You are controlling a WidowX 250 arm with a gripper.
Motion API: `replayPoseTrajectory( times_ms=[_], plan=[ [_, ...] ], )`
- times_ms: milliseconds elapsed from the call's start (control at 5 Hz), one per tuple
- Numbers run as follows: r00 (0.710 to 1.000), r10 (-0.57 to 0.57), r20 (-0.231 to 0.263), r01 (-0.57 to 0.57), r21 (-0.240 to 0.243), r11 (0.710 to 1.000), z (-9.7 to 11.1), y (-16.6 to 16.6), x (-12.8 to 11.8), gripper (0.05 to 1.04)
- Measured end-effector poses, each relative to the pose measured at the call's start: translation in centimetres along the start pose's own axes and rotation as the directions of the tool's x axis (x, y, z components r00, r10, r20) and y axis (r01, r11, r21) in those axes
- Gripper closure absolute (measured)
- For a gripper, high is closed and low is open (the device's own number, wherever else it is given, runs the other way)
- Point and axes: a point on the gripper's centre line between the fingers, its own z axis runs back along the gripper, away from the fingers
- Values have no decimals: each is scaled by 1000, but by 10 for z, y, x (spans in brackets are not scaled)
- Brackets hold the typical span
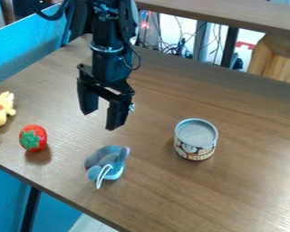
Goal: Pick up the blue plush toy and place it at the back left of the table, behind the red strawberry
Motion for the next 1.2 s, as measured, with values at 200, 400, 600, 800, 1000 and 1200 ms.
replayPoseTrajectory(
  times_ms=[200,400,600,800,1000,1200],
  plan=[
    [1000,0,-31,-1,-10,1000,-9,-2,-3,79],
    [989,145,16,-143,-76,987,-18,-14,0,79],
    [951,298,88,-287,-119,951,-13,-18,2,79],
    [917,390,83,-375,-154,914,-16,-23,3,79],
    [888,460,-6,-457,-110,882,-29,-20,-3,79],
    [858,507,-83,-511,-42,858,-45,-16,-10,79]
  ],
)
